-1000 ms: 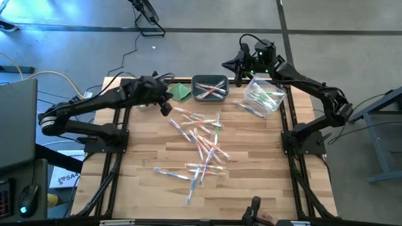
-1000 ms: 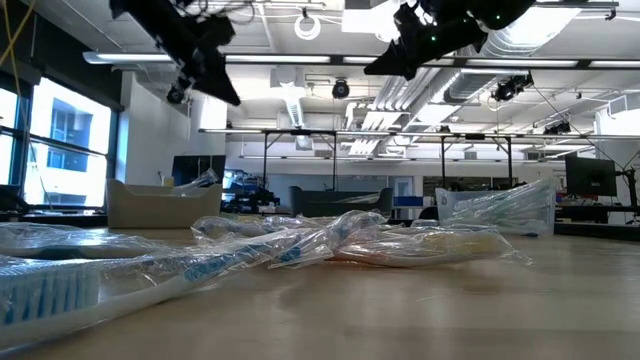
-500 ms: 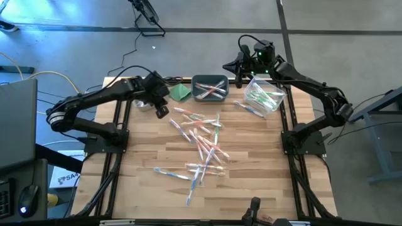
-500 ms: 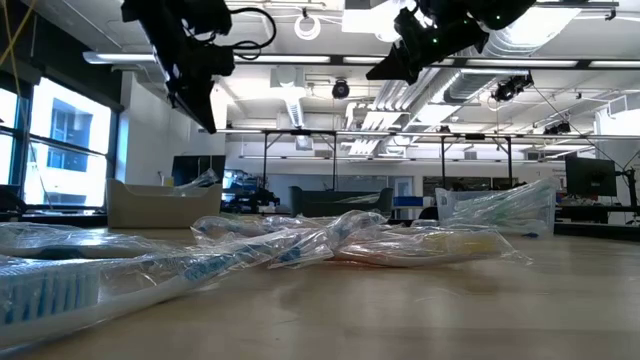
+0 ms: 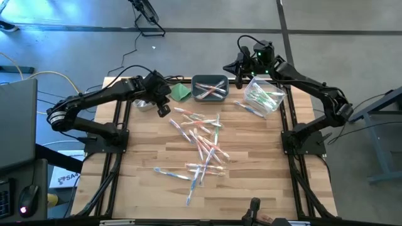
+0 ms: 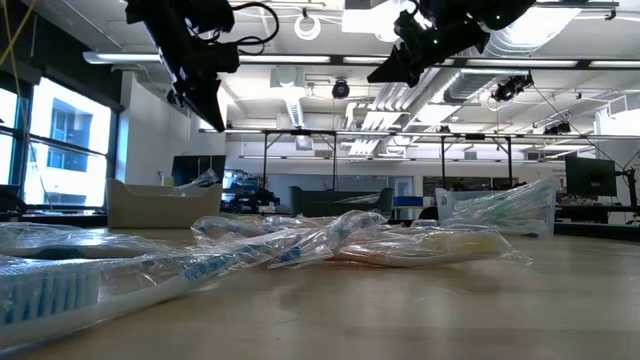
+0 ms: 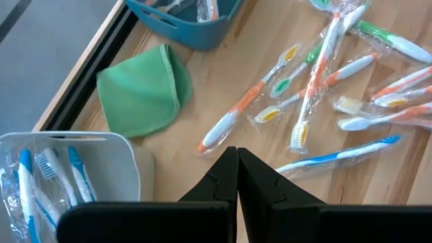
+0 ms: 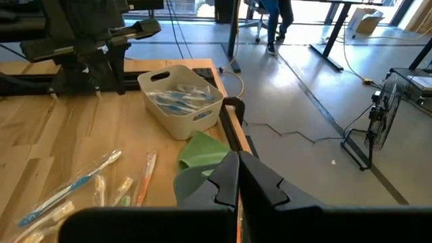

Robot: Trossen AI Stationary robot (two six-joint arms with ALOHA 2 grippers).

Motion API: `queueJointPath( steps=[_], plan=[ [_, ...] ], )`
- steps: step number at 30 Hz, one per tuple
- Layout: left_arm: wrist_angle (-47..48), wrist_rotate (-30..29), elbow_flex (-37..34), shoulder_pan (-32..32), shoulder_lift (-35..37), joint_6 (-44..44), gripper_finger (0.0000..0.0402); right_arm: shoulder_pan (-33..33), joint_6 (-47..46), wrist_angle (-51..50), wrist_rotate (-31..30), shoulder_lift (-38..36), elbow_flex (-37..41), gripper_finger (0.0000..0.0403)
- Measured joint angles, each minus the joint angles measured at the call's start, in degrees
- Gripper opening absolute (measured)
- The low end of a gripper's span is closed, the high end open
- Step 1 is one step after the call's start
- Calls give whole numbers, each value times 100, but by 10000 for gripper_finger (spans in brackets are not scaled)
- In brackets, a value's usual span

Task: Pick & Place Toothbrushes
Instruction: Put the blue toothbrush into the gray bin

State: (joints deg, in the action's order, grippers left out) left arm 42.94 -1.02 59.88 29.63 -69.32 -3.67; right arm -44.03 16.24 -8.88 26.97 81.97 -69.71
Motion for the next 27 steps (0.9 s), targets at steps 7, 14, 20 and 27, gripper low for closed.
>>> queueJointPath(
  steps=[7,14,20,27],
  plan=[
    [-338,1,0,0,-33,-59,0,0,9,0,1,0,0,4],
    [-440,7,0,0,-422,-112,0,0,49,0,1,0,0,4],
    [-587,-143,0,0,-810,-606,1,0,51,-8,1,0,-2,4],
    [-673,22,0,-2,-1012,-1147,62,0,53,-159,1,0,-7,4]
  ],
)
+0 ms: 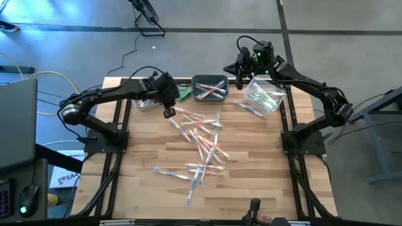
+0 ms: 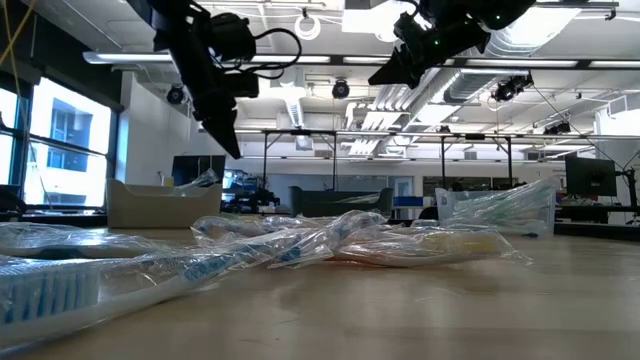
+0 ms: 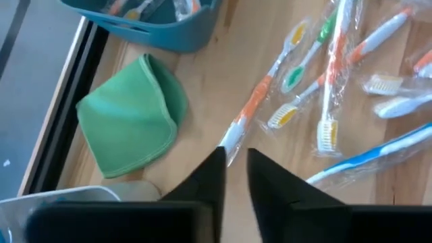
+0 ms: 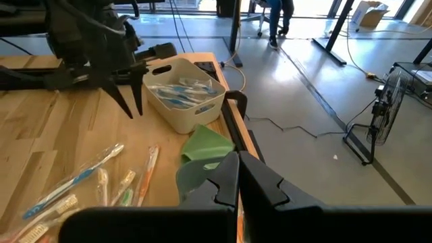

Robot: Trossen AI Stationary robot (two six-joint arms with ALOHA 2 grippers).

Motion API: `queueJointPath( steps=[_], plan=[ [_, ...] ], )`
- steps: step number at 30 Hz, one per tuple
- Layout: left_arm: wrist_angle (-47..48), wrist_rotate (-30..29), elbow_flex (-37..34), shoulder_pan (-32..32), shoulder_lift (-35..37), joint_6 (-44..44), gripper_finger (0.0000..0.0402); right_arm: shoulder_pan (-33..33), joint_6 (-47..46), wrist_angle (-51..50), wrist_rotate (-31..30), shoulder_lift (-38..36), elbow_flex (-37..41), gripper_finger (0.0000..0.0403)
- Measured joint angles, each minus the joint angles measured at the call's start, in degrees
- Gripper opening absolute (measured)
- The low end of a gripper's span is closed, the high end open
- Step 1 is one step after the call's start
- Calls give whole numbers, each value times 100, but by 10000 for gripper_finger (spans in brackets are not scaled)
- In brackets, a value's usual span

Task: Pick & Place Toothbrushes
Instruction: Put the blue toothbrush into the gray bin

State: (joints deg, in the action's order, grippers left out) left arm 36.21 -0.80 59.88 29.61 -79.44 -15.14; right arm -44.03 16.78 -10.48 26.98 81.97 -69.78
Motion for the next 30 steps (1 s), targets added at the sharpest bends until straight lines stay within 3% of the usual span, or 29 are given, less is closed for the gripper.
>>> queueJointPath(
  steps=[7,12,20,30],
  plan=[
    [6,157,0,0,-119,-114,131,0,-8,-9,0,0,0,4],
    [293,713,0,-137,-248,-677,130,0,-27,-48,-2,0,0,4],
    [637,527,-2,-782,-558,-2015,127,0,-44,-306,-2,0,0,4],
    [559,466,-2,-1139,-1136,-2087,127,-1,-44,-321,-2,0,0,4]
  ],
)
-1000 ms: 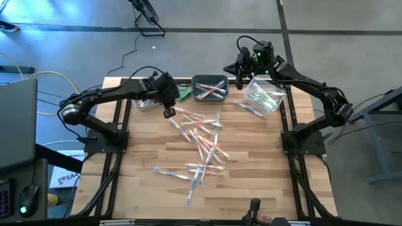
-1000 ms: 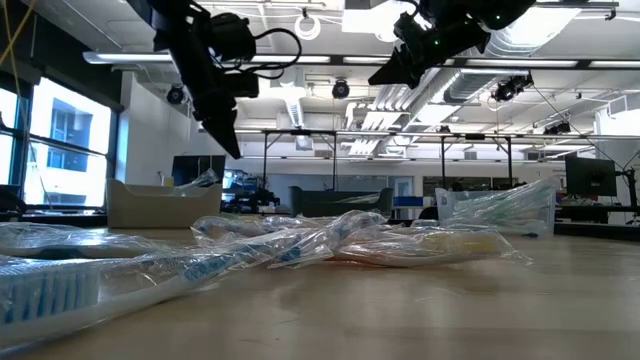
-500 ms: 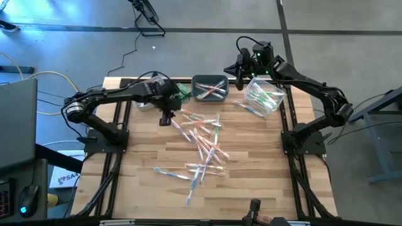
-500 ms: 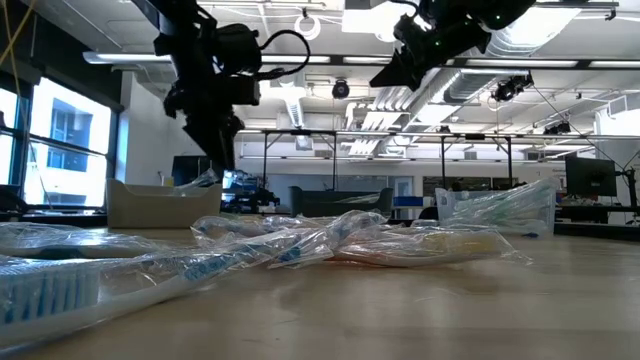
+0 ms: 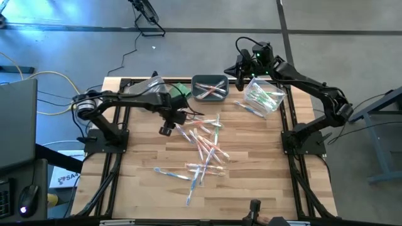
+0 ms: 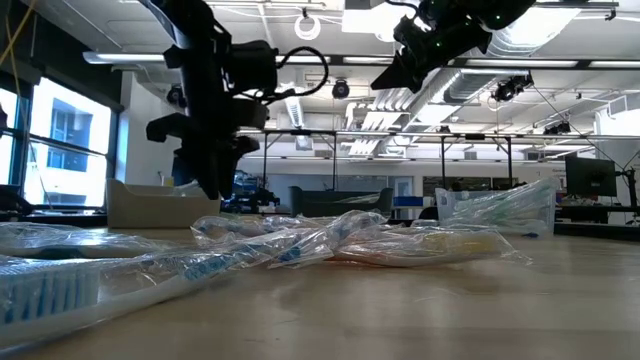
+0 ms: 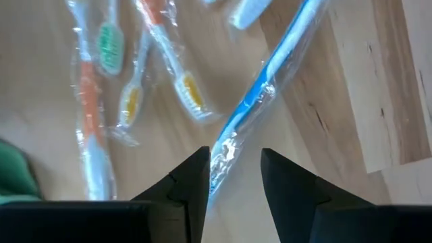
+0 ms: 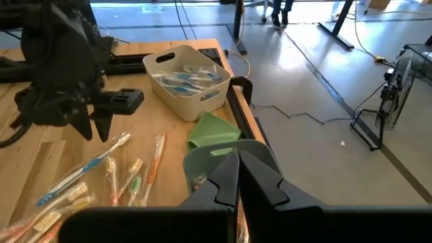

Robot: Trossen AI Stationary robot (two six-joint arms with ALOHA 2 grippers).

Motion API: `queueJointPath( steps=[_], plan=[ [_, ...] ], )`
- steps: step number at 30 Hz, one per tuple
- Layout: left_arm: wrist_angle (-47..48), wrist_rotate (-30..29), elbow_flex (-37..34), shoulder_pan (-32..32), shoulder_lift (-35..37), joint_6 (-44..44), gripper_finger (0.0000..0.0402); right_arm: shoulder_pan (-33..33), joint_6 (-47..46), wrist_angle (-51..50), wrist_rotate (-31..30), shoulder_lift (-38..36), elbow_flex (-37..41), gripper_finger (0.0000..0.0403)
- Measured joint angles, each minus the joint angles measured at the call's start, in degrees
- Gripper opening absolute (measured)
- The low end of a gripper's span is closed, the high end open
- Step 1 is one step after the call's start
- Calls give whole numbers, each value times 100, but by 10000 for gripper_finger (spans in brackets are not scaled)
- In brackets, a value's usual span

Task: Pick & Place Toothbrushes
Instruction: Put the blue toothbrush into the gray bin

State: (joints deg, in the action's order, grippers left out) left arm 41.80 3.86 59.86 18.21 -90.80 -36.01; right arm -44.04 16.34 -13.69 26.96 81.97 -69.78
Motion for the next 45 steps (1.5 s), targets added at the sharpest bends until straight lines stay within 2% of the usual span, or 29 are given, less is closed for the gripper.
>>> queueJointPath(
  steps=[11,20,33,45],
  plan=[
    [-412,-7,2,13,-315,24,127,1,0,2,0,0,0,4],
    [-355,32,-1,11,-608,28,127,1,-2,-3,0,0,0,4],
    [-481,-43,1,11,-687,177,127,1,0,-9,0,0,0,4],
    [-209,-228,539,13,-687,179,127,3,0,-144,0,0,0,4]
  ],
)
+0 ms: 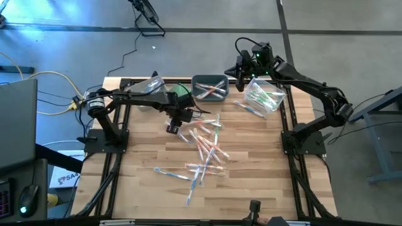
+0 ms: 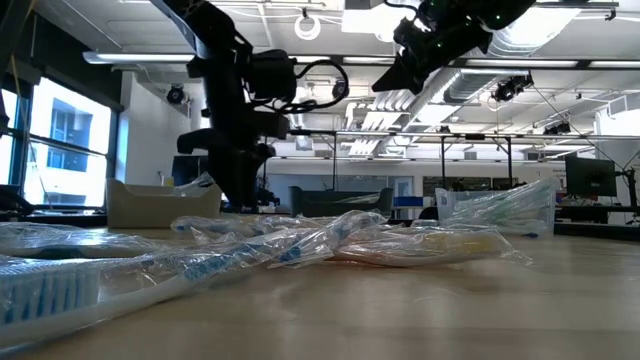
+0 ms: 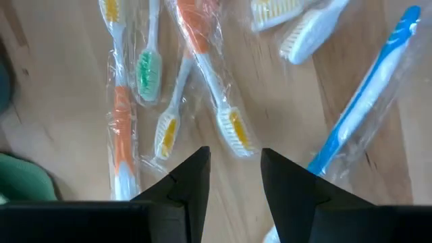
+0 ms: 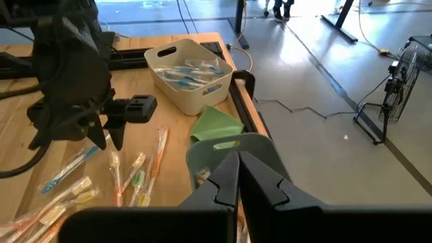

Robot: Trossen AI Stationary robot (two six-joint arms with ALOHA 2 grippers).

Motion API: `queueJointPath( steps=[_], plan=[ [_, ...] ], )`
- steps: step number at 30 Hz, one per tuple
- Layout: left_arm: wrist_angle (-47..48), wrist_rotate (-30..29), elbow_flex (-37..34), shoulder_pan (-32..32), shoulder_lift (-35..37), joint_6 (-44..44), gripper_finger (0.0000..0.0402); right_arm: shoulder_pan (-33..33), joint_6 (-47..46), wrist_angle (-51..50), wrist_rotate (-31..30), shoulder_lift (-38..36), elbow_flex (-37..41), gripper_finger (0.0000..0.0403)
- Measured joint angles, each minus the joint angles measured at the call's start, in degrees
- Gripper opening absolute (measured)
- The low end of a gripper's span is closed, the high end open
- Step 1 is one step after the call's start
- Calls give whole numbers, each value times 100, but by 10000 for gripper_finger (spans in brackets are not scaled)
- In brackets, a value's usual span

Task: Pick & Place Toothbrushes
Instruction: Put the blue toothbrush into the gray bin

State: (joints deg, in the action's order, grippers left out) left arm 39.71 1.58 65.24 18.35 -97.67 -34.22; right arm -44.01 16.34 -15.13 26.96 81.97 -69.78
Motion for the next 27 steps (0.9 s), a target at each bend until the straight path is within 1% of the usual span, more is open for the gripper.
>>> queueJointPath(
  steps=[6,13,17,23,27],
  plan=[
    [619,57,267,0,0,15,127,0,0,-166,0,0,0,4],
    [1084,57,281,-2,0,22,127,0,0,-163,0,0,0,4],
    [1160,129,281,-12,0,165,127,0,0,-163,0,0,0,4],
    [1153,538,281,-13,0,653,127,0,0,-163,0,0,2,4],
    [1230,558,281,-13,0,752,127,0,0,-163,0,0,2,4]
  ],
)
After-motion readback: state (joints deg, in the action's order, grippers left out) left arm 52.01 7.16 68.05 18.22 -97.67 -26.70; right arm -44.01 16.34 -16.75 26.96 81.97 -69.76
